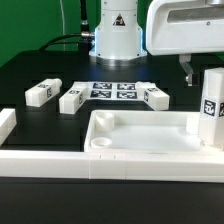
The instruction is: Assemble desk
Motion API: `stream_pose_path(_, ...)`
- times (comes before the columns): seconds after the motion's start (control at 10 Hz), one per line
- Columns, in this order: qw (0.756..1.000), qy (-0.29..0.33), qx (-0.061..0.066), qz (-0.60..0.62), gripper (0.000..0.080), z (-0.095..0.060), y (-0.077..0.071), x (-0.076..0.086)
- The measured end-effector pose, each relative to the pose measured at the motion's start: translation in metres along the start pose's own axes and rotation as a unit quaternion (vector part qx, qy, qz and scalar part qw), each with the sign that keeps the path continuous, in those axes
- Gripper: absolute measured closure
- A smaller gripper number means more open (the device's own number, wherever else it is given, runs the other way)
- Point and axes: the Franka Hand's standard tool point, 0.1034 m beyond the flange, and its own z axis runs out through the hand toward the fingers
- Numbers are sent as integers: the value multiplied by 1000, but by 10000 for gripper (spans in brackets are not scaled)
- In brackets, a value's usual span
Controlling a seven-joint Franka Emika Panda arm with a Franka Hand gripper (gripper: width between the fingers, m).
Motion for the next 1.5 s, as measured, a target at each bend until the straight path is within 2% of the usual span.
stream_pose_path(0.3, 996, -1, -4, -95, 150, 1, 0, 0)
stream_pose_path(0.5, 984, -1, -9, -179, 150, 1, 2, 0)
stream_pose_path(0.6, 970, -2, -12, -244, 243, 1, 4, 1)
stream_pose_path(0.7, 970, -2, -12, -243, 380, 1, 4, 0)
stream_pose_path(0.8, 970, -2, -12, -243, 380, 1, 4, 0)
stream_pose_path(0.9, 970, -1, -13, -242, 508, 1, 6, 1)
stream_pose_path(1.5, 974, -1, -12, -226, 508, 1, 7, 1)
